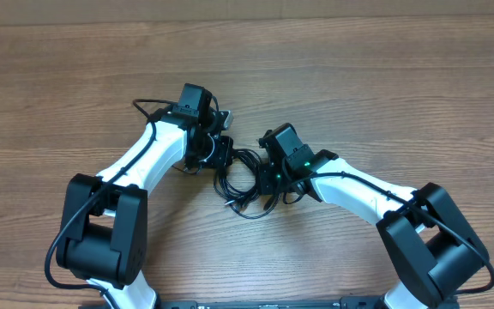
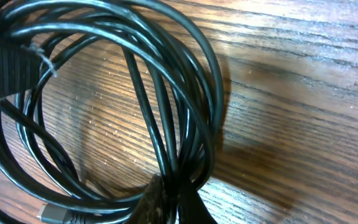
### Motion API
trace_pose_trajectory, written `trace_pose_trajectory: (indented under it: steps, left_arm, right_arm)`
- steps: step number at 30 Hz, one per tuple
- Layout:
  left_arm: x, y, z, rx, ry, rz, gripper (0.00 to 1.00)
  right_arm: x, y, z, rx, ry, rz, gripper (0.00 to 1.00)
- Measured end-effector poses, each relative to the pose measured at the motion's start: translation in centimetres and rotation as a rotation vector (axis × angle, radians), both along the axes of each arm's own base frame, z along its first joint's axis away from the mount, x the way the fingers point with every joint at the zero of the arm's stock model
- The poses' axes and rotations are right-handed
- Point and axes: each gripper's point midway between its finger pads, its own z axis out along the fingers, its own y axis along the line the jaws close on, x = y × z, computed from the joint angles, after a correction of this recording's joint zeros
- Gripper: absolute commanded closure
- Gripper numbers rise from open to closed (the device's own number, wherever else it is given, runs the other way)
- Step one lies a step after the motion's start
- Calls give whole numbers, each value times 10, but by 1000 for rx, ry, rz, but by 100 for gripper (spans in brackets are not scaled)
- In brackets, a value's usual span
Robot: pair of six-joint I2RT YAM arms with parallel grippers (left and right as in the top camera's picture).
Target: Untangle cables
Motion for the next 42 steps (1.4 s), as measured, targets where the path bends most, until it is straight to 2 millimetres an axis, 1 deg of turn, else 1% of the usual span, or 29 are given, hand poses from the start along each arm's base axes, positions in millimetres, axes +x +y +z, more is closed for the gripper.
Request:
trace_pose_trajectory:
  steps: [5,7,8,11,14,15,16,17,18,19,20,21,22,24,25,26,27,28,35,42]
  left_arm:
    - [-3,1,-1,4,14,0,96]
    - [-5,2,-1,9,20,1,96]
    - [-5,3,-1,14,20,2,96]
    - [-6,5,-3,29,26,5,96]
    - [-7,6,-3,35,29,5,96]
    - [-7,6,-3,35,29,5,96]
    - [-7,6,-3,36,29,5,96]
    - [-7,6,-3,36,29,5,96]
    - [-7,6,-3,36,29,5,96]
    - [-7,6,-3,36,29,5,96]
    - [-7,7,-3,36,29,6,96]
    - [-7,7,-3,36,29,6,96]
    - [-7,7,-3,37,29,6,96]
    - [-7,7,-3,39,28,6,96]
    - [-7,7,-3,39,28,6,96]
    - [-7,7,-3,39,28,6,96]
    - [-7,7,-3,39,28,6,96]
    - [-6,7,-3,39,28,6,96]
    - [-6,7,-3,39,28,6,96]
    - [-6,7,-3,39,28,6,96]
  right_arm:
    - [-4,-3,1,30,68,-35,96]
    - [-3,-1,9,87,104,-41,96]
    - [0,0,16,125,117,-43,96]
    - [12,4,46,248,120,-39,96]
    - [27,13,92,407,69,2,96]
    - [28,15,105,451,61,21,96]
    - [27,16,113,479,60,35,96]
    - [24,19,120,509,66,55,96]
    - [22,21,123,525,74,67,96]
    - [19,22,124,537,84,76,96]
    - [17,22,124,539,97,79,83]
    - [16,22,123,536,103,77,76]
    - [15,20,120,519,110,66,73]
    - [15,14,111,471,120,36,75]
    - [15,8,103,424,128,5,82]
    - [15,6,100,405,126,-5,89]
    - [16,2,96,377,125,-22,94]
    - [17,0,93,355,117,-31,96]
    - [15,2,85,282,79,-21,96]
    - [19,-12,73,179,57,-76,96]
